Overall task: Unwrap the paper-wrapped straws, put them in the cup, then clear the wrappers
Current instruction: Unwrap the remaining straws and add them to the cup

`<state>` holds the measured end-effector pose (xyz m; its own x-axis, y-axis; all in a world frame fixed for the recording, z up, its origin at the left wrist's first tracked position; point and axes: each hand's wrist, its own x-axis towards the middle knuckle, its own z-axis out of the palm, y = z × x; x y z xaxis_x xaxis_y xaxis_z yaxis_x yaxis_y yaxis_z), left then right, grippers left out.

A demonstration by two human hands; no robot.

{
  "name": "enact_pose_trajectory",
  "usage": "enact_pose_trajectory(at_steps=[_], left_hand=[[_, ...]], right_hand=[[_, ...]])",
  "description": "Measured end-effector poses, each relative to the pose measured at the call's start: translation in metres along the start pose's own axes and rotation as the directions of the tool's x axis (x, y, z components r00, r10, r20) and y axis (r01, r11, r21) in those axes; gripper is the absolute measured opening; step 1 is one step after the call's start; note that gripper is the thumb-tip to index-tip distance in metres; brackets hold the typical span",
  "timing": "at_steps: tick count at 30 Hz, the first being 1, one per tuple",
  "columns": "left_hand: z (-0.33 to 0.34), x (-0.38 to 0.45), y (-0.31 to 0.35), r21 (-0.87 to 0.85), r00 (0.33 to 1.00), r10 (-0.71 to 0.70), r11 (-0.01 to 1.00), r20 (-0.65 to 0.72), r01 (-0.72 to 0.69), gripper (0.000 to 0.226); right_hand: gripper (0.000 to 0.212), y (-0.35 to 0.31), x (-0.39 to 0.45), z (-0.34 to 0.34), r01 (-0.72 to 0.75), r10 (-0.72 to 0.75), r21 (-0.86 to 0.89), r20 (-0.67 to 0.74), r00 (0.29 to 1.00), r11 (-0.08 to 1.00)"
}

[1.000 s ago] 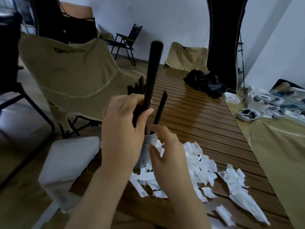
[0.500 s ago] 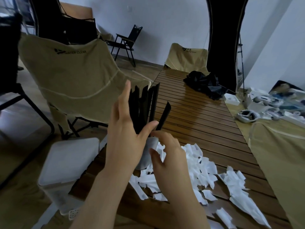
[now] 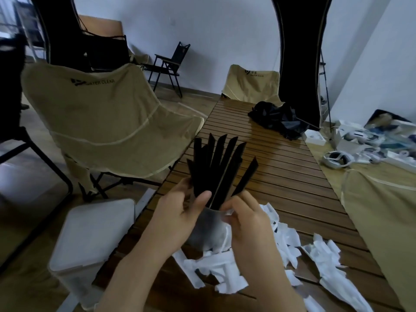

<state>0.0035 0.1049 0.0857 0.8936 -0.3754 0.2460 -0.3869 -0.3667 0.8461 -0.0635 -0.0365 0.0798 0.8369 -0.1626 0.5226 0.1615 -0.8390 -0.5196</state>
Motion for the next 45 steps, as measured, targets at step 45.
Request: enact_pose_trajectory(at_steps=[45], left_hand=[[0.034, -0.005, 0.028, -0.077, 0.987, 0.117, 0.989, -0.112, -0.126, 0.045]], right_hand=[[0.038, 0.027, -0.002, -0.056, -0.121, 0.138, 0.345, -0.026, 0.99, 0.931]])
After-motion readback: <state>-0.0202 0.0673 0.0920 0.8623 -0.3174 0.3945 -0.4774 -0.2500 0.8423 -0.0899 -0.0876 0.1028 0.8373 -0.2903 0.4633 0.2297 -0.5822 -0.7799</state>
